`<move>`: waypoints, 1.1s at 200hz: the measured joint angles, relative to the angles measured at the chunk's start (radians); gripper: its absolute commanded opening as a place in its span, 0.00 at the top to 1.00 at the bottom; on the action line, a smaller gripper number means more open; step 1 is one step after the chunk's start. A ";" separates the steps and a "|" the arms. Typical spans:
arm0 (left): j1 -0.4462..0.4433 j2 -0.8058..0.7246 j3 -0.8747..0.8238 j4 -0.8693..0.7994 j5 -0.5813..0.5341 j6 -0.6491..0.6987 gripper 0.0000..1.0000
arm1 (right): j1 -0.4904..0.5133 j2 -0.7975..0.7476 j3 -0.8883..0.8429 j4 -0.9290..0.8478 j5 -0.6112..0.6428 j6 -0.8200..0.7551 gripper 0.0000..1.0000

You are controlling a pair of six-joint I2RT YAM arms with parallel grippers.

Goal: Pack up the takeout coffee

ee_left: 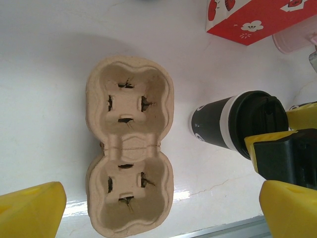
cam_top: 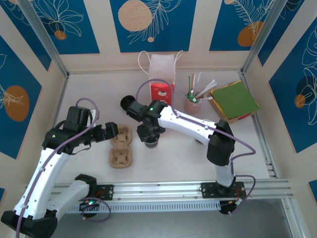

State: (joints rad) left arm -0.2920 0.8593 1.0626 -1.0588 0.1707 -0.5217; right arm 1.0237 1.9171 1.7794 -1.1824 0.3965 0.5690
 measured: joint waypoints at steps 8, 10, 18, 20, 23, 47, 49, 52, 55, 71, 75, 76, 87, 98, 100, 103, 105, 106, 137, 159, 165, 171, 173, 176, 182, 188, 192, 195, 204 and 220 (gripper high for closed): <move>0.000 0.000 -0.001 0.000 0.000 0.000 0.00 | 0.000 0.000 0.000 0.000 0.000 0.000 0.34; 0.000 0.000 -0.001 0.000 0.000 0.000 0.00 | 0.000 0.000 0.000 0.000 0.000 0.000 0.34; 0.000 0.000 -0.002 0.001 0.000 0.000 0.00 | 0.000 0.000 0.000 0.000 0.000 0.000 0.34; 0.000 0.000 -0.002 0.001 0.000 0.000 0.00 | 0.000 0.000 0.000 0.000 0.000 0.000 0.34; 0.000 0.000 -0.002 0.000 0.000 0.000 0.00 | 0.000 0.000 0.000 0.000 0.000 0.000 0.34; 0.000 0.000 -0.002 0.001 0.000 0.000 0.00 | 0.000 0.000 -0.008 0.009 -0.003 0.000 0.34; 0.000 0.000 -0.002 0.001 0.000 0.000 0.00 | 0.000 0.000 -0.009 0.009 -0.003 0.000 0.34; 0.000 0.000 -0.002 0.001 0.000 0.000 0.00 | 0.000 0.000 -0.009 0.009 -0.003 0.000 0.34; 0.000 0.000 -0.002 0.001 0.000 0.000 0.00 | 0.000 0.000 -0.010 0.009 -0.003 0.000 0.34; 0.000 0.000 -0.002 0.001 0.000 0.000 0.00 | 0.000 0.002 -0.015 0.012 -0.004 0.000 0.34; 0.000 0.000 -0.002 0.001 0.000 0.000 0.00 | 0.000 0.002 -0.015 0.012 -0.004 0.000 0.34; 0.000 0.000 -0.002 0.001 0.000 0.000 0.00 | 0.000 0.002 -0.015 0.012 -0.004 0.000 0.34; 0.000 0.000 -0.002 0.001 0.000 0.000 0.00 | 0.000 0.004 -0.016 0.014 -0.004 0.000 0.33; 0.000 0.000 -0.002 0.001 0.000 0.000 0.00 | 0.000 0.005 -0.020 0.018 -0.004 0.000 0.33; 0.000 0.000 -0.002 0.000 0.000 0.000 0.00 | 0.000 0.005 -0.021 0.018 -0.004 0.000 0.33; 0.000 0.000 -0.002 0.000 0.000 0.000 0.00 | 0.000 0.005 -0.021 0.018 -0.003 0.000 0.33; 0.000 0.000 -0.002 0.000 0.000 0.000 0.00 | 0.000 0.005 -0.021 0.018 -0.004 0.000 0.33; 0.000 0.000 -0.002 0.001 0.000 0.000 0.00 | 0.000 0.005 -0.021 0.018 -0.003 0.000 0.32; 0.000 0.000 -0.002 0.001 0.000 0.000 0.00 | 0.000 0.005 -0.024 0.021 -0.004 0.000 0.31; 0.000 0.000 -0.002 0.001 0.000 0.000 0.00 | 0.000 0.005 -0.026 0.023 -0.003 0.001 0.28; 0.000 0.000 -0.002 0.001 0.000 0.000 0.00 | 0.000 0.005 -0.026 0.023 -0.003 0.001 0.27; 0.000 0.000 -0.002 0.001 0.000 0.000 0.00 | 0.000 0.005 -0.026 0.023 -0.003 0.001 0.26; 0.000 0.000 -0.002 0.001 0.000 0.000 0.00 | 0.000 0.005 -0.026 0.023 -0.003 0.001 0.26; 0.000 0.000 -0.002 0.001 0.000 0.000 0.00 | 0.000 0.005 -0.026 0.023 -0.003 0.000 0.26; 0.000 0.000 -0.002 0.001 0.000 0.000 0.00 | 0.000 0.005 -0.026 0.023 -0.003 0.001 0.25; 0.000 0.000 -0.002 0.002 0.001 0.000 0.00 | 0.000 0.005 -0.026 0.023 -0.003 0.001 0.25; 0.000 0.000 -0.002 0.003 0.001 0.000 0.00 | 0.000 0.005 -0.026 0.023 -0.003 0.001 0.24; 0.000 0.000 -0.003 0.003 0.002 0.000 0.00 | 0.000 0.005 -0.026 0.023 -0.003 0.001 0.24; 0.000 0.000 -0.004 0.004 0.005 0.000 0.00 | 0.000 0.005 -0.026 0.022 -0.003 0.001 0.23; 0.000 0.000 -0.010 0.010 0.019 -0.003 0.00 | 0.000 0.005 -0.023 0.018 -0.003 0.001 0.20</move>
State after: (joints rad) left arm -0.2924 0.8589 1.0523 -1.0492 0.1898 -0.5247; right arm 1.0237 1.9217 1.7565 -1.1648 0.3931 0.5701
